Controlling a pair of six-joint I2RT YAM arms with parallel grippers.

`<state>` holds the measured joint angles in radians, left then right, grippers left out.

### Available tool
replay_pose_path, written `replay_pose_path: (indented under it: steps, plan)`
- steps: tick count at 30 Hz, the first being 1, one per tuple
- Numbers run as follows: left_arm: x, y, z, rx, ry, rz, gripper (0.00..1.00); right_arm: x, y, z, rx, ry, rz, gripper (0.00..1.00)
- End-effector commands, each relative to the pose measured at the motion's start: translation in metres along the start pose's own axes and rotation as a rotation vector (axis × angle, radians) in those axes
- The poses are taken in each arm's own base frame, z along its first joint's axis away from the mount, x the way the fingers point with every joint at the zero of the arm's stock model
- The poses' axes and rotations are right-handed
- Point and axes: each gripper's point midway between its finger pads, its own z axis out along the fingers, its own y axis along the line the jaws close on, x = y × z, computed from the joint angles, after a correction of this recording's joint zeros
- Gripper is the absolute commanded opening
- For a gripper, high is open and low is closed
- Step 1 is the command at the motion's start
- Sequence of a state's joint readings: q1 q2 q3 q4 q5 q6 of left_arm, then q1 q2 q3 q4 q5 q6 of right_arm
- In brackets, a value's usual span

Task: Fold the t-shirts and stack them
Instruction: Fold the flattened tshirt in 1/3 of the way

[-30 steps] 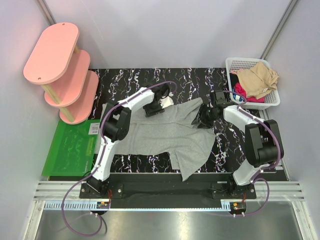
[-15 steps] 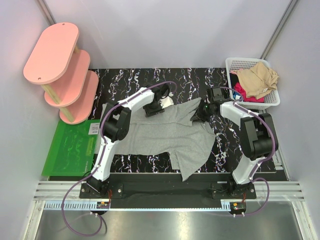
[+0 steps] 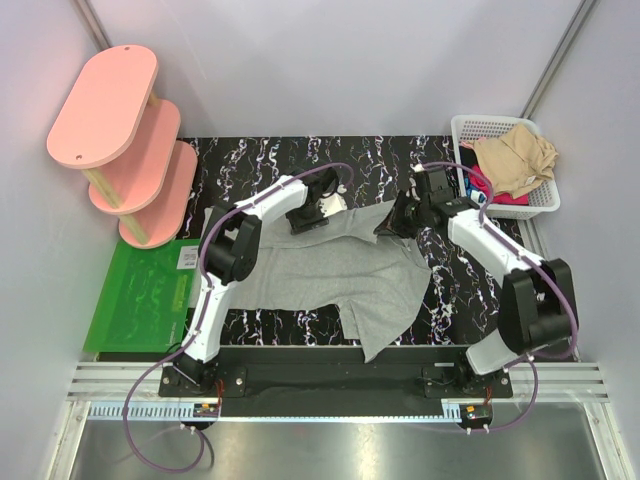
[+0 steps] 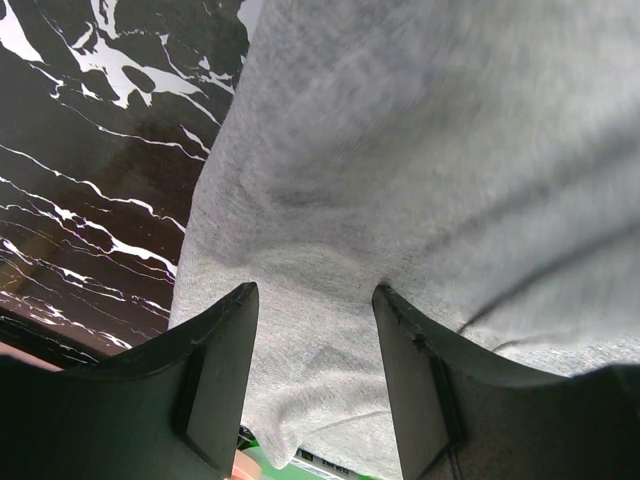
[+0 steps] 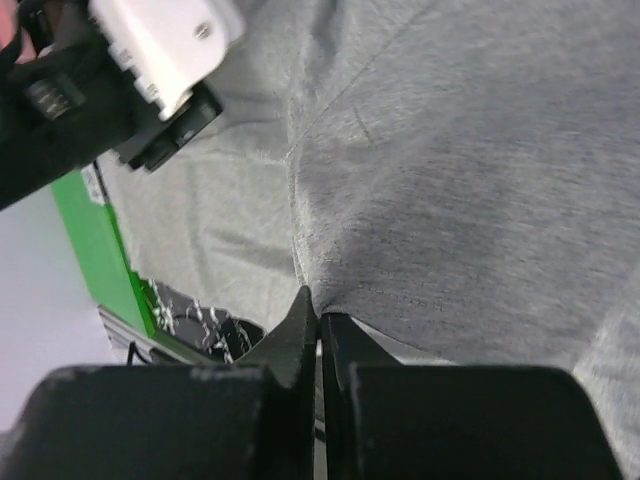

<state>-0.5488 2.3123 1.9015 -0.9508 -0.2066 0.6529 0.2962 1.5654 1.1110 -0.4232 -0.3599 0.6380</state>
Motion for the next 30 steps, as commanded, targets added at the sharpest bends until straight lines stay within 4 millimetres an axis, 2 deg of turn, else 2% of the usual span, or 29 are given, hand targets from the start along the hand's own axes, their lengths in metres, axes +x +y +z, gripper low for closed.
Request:
replay_pose_path:
  steps: [1, 3, 5, 7, 8, 10, 12, 13, 16, 17, 20, 22, 23, 25, 26, 30]
  plan:
    - [0.006, -0.01, 0.001, 0.038, 0.001, -0.013, 0.55, 0.017, 0.013, -0.024, -0.019, 0.006, -0.014, 0.0]
    - [0.008, -0.012, 0.003, 0.044, 0.007, -0.013, 0.55, 0.028, 0.009, -0.026, -0.004, 0.025, -0.011, 0.0]
    - [0.008, -0.012, 0.002, 0.042, 0.004, -0.012, 0.55, 0.044, -0.006, -0.019, 0.031, 0.068, 0.001, 0.12]
    - [0.008, -0.012, 0.002, 0.042, 0.002, -0.012, 0.55, 0.055, -0.017, -0.013, 0.051, 0.105, 0.014, 0.15]
    - [0.007, -0.01, 0.0, 0.037, -0.002, -0.012, 0.55, 0.066, -0.027, -0.007, 0.07, 0.145, 0.026, 0.26]
    - [0.007, -0.009, -0.002, 0.031, -0.005, -0.01, 0.55, 0.074, -0.034, -0.002, 0.085, 0.184, 0.036, 0.49]
    - [0.006, -0.008, -0.004, 0.028, -0.007, -0.006, 0.55, 0.076, -0.038, 0.0, 0.109, 0.209, 0.033, 0.55]
    - [0.006, -0.007, -0.004, 0.024, -0.009, -0.007, 0.55, 0.071, -0.04, -0.001, 0.124, 0.196, 0.014, 0.56]
    - [0.006, -0.006, -0.007, 0.018, -0.012, -0.005, 0.55, 0.041, -0.023, -0.008, 0.119, 0.132, -0.022, 0.57]
    - [0.008, -0.005, -0.007, 0.019, -0.011, -0.005, 0.55, 0.021, -0.008, -0.011, 0.095, 0.087, -0.036, 0.57]
    - [0.009, -0.004, -0.008, 0.011, -0.008, -0.005, 0.55, -0.023, 0.002, -0.006, 0.095, 0.008, -0.052, 0.57]
    - [0.011, -0.003, -0.011, 0.008, -0.009, -0.007, 0.55, -0.046, -0.006, -0.001, 0.122, -0.028, -0.046, 0.57]
    - [0.011, -0.003, -0.012, 0.007, -0.01, -0.006, 0.55, -0.059, -0.01, 0.008, 0.14, -0.038, -0.045, 0.56]
    - [0.013, -0.001, -0.014, 0.004, -0.012, -0.011, 0.54, -0.071, -0.022, 0.019, 0.167, -0.043, -0.039, 0.55]
    - [0.013, -0.001, -0.014, 0.002, -0.015, -0.012, 0.55, -0.074, -0.029, 0.034, 0.18, -0.024, -0.027, 0.54]
    - [0.013, -0.002, -0.013, 0.008, -0.019, -0.024, 0.54, -0.073, -0.041, 0.067, 0.182, 0.032, 0.012, 0.52]
